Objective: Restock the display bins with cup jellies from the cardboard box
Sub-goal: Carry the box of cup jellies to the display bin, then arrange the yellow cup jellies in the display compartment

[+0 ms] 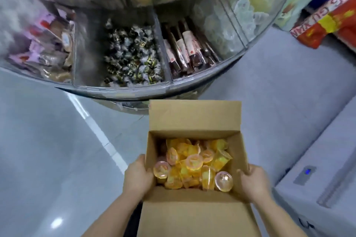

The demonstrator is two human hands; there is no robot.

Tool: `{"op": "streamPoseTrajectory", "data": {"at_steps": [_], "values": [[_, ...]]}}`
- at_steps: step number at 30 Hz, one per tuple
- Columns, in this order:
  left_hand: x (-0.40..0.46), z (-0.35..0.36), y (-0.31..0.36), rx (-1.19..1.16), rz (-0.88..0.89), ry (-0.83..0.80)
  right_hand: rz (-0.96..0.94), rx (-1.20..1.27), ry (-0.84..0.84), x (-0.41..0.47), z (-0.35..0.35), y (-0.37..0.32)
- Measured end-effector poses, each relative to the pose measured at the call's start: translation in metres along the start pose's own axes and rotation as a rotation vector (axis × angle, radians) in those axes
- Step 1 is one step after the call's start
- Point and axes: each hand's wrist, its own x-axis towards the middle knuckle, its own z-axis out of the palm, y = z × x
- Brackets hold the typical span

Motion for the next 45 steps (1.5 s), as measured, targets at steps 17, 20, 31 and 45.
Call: {"op": "streamPoseTrajectory", "data": {"at_steps": [17,20,31,45], "values": [[0.065,0.130,-0.055,-0.835,-0.802,0.485,-0.680,-0.488,-0.385,0.187,0.143,-0.114],[0.104,0.185,-0.082,-0.881,-0.869,0.529,-0.751,-0.572,-0.409,0.231,0.206,-0.126],[0.230,0.314,-0.156,-0.828,-0.860,0.660,-0.792,-0.545,-0.358,0.342,0.356,-0.109],[0.285,0.316,-0.114,-0.377,-0.347,0.305,-0.405,-0.402,-0.772,0.303,0.384,-0.097]]}}
